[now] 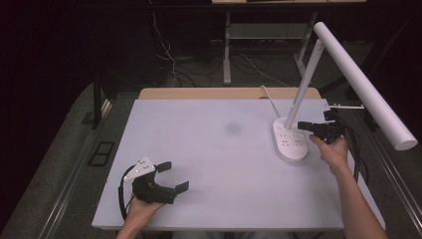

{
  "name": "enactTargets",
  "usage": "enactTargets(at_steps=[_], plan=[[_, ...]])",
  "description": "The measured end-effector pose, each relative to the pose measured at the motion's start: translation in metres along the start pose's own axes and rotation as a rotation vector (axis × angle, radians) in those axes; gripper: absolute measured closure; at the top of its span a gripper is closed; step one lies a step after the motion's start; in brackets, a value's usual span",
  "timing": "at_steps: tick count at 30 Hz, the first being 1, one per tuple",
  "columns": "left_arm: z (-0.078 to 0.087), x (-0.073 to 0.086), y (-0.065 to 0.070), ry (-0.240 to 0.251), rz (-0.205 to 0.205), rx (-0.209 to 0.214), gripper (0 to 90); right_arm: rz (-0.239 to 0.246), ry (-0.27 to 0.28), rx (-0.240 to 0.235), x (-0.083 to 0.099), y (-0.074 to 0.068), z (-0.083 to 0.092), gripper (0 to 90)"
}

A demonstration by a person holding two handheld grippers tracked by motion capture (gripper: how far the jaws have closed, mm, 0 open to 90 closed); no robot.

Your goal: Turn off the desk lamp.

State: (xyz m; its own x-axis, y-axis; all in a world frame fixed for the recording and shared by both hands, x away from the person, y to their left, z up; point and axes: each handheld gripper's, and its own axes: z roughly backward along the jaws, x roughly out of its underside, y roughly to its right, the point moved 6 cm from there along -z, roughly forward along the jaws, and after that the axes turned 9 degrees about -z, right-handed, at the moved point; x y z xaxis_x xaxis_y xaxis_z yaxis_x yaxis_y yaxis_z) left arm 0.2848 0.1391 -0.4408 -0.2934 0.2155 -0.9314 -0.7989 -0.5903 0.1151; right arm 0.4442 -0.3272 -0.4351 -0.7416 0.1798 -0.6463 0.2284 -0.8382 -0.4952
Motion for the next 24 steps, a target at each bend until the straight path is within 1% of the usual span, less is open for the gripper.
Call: enactTargets(at_steps=[4,5,6,7,8,10,12,13,14,16,17,19,20,21,22,24], plan=[[0.001,-0.001,0.002,0.005,-0.001,0.005,0.0,-0.023,0.012,-0.009,0.007,-0.003,0.009,70.0],[0.001,-0.001,0.003,0.008,0.001,0.004,0.0,-0.022,0.014,-0.012,0.009,-0.004,0.011,67.4],[0.001,-0.001,0.003,0.009,0.001,0.005,0.0,-0.033,0.024,-0.029,0.012,-0.007,0.016,60.0],[0.001,-0.001,0.003,0.010,0.001,0.006,0.0,-0.033,0.024,-0.029,0.012,-0.007,0.016,60.0],[0.000,-0.002,0.003,0.010,0.000,0.006,0.0,-0.033,0.029,-0.034,0.013,-0.008,0.019,55.8],[0.000,-0.002,0.003,0.011,0.001,0.009,0.0,-0.028,0.037,-0.028,0.015,-0.011,0.025,47.4],[0.000,-0.002,0.003,0.011,0.001,0.008,0.0,-0.034,0.032,-0.029,0.019,-0.013,0.030,38.3],[0.000,-0.002,0.003,0.011,0.001,0.008,0.0,-0.026,0.033,-0.028,0.021,-0.014,0.032,34.1],[0.000,-0.002,0.003,0.012,0.000,0.009,0.0,-0.019,0.032,-0.028,0.024,-0.016,0.034,27.6],[0.000,-0.002,0.003,0.012,-0.001,0.009,0.0,-0.005,0.027,-0.046,0.029,-0.020,0.037,15.5],[0.000,-0.002,0.003,0.012,-0.001,0.009,0.0,0.013,0.014,-0.063,0.035,-0.025,0.040,11.4],[0.000,-0.002,0.004,0.014,0.000,0.008,0.0,0.021,0.013,-0.057,0.038,-0.028,0.042,9.6],[0.000,-0.002,0.004,0.014,-0.001,0.009,0.0,0.028,0.014,-0.063,0.040,-0.030,0.044,2.1],[0.000,-0.003,0.004,0.014,-0.002,0.009,0.0,0.037,0.009,-0.079,0.044,-0.034,0.045,0.5],[-0.001,-0.003,0.004,0.014,-0.002,0.009,0.0,0.042,0.008,-0.093,0.046,-0.037,0.047,0.6],[0.000,-0.002,0.004,0.012,-0.003,0.009,0.0,0.057,0.007,-0.096,0.052,-0.043,0.050,0.5]])
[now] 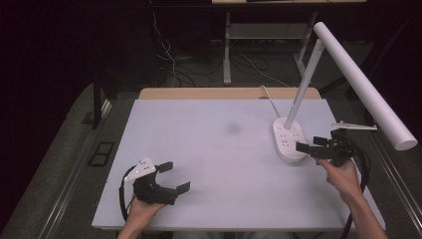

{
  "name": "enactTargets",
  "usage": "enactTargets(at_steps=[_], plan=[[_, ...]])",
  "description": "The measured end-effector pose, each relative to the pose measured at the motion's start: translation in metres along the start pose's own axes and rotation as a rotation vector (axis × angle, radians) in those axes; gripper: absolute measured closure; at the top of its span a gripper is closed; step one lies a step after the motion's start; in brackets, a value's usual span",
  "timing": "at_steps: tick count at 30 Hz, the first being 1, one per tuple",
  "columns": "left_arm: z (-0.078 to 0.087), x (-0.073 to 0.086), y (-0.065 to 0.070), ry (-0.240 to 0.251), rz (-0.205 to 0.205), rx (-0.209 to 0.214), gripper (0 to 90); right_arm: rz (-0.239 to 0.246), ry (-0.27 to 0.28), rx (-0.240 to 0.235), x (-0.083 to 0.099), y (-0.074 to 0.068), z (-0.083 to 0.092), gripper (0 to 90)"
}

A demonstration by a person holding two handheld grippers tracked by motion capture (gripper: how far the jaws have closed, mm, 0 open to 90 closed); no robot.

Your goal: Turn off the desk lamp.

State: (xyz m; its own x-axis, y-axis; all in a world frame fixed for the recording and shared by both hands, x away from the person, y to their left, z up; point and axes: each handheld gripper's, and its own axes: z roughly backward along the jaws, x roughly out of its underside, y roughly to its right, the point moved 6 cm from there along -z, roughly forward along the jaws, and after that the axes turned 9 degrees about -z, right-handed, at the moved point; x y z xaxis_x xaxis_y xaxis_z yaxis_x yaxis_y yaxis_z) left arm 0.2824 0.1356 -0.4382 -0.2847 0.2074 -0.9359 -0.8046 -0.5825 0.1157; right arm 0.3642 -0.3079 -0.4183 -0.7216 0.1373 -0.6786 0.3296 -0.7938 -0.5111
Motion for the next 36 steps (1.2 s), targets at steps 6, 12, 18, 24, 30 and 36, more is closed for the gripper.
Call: enactTargets(at_steps=[6,12,18,24,30,36], plan=[[0.000,0.000,0.000,-0.002,-0.004,0.000,0.0,0.037,0.000,-0.025,0.015,-0.015,0.005,0.6],[0.001,0.000,0.000,-0.004,-0.005,0.001,0.0,0.079,0.006,-0.063,0.032,-0.026,0.008,0.6],[0.000,0.000,0.000,-0.004,-0.003,-0.001,0.0,0.114,0.001,-0.081,0.047,-0.036,0.008,0.6],[0.000,0.000,0.000,-0.003,-0.001,-0.001,0.0,0.137,0.001,-0.107,0.060,-0.049,0.010,0.6],[0.000,0.000,0.001,-0.003,-0.003,0.000,0.0,0.158,0.001,-0.115,0.077,-0.058,0.010,0.6],[-0.001,0.000,0.001,-0.007,-0.003,0.003,0.0,0.178,-0.009,-0.106,0.090,-0.058,0.006,0.6]])
